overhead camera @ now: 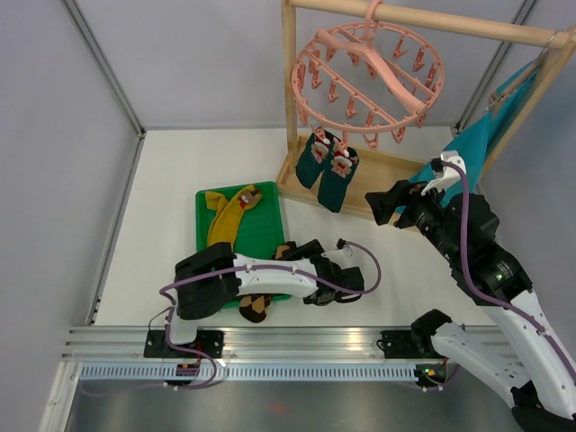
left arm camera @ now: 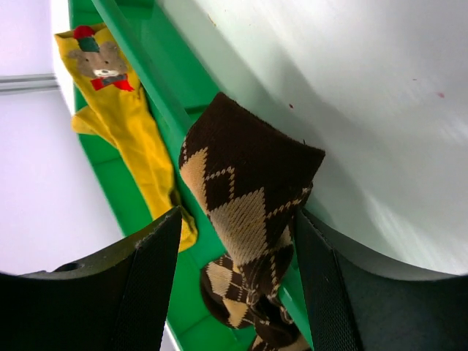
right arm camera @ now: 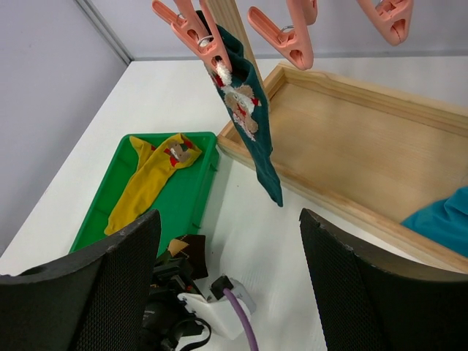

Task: Clip the socks to the hanger
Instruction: Pick up the sock from the bin, then open the clamp at the hanger.

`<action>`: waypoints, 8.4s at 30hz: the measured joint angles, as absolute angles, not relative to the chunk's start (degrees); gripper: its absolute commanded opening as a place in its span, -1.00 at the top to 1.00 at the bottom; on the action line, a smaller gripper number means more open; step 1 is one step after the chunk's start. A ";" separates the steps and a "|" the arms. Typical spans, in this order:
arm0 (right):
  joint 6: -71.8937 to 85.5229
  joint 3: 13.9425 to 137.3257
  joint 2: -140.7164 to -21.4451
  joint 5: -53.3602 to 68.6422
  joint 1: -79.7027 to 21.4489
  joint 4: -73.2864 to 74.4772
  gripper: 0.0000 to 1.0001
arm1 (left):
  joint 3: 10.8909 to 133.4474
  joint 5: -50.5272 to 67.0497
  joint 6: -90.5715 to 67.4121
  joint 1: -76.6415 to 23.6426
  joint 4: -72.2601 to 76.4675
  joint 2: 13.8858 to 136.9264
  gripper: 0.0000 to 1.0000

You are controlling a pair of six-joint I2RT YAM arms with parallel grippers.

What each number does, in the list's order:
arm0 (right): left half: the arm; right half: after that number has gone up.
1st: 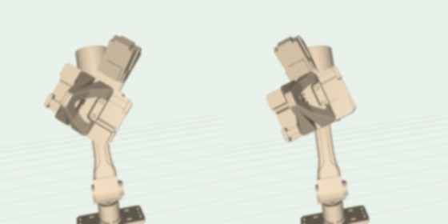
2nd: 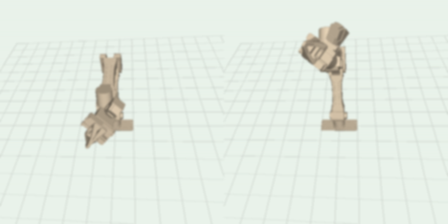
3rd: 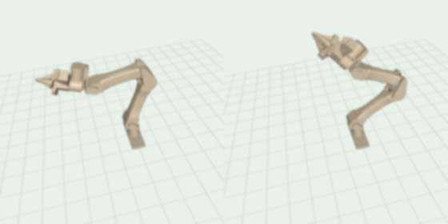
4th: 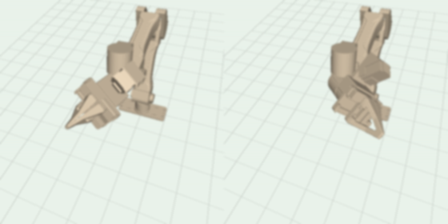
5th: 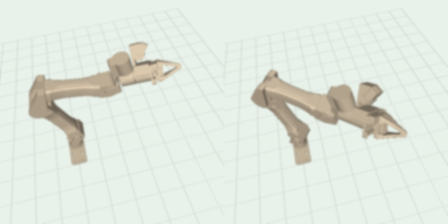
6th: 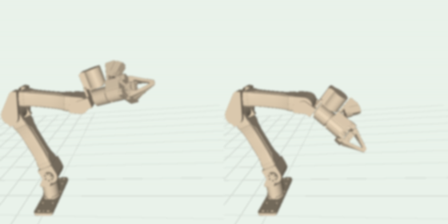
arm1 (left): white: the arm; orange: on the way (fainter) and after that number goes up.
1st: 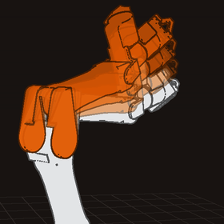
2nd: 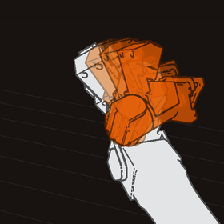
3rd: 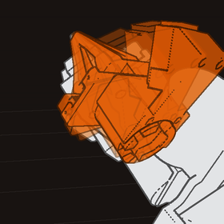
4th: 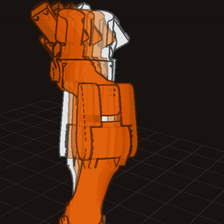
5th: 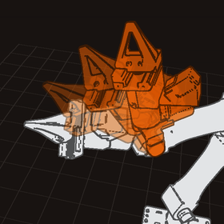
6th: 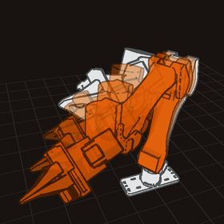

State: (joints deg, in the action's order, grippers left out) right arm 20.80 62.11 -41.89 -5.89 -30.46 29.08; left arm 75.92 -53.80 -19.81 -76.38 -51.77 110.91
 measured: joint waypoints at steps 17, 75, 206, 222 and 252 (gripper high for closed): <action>20.82 61.73 -40.56 -5.89 -30.46 29.08 -0.65 | 77.25 -58.28 -18.98 -76.64 -54.02 115.13 -0.34; 21.08 61.47 -40.42 -5.87 -30.46 29.10 -0.64 | 73.10 -58.48 -12.47 -74.96 -44.14 112.33 0.45; 1.30 83.42 -72.86 -9.32 -22.26 23.53 -0.25 | 99.72 12.23 -14.63 -35.94 -7.97 99.50 0.95; 1.26 83.33 -72.88 -8.51 -22.26 22.37 -0.13 | 100.03 12.62 -14.63 -35.75 -8.69 99.48 0.95; -0.27 75.22 -70.32 -5.80 -22.28 11.62 0.12 | 102.52 14.06 -14.61 -35.73 -11.29 99.48 0.95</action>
State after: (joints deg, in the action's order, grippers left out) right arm -0.27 75.22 -70.32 -5.80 -22.28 11.62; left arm 102.52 14.06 -14.61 -35.73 -11.29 99.48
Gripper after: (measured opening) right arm 0.491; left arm 0.052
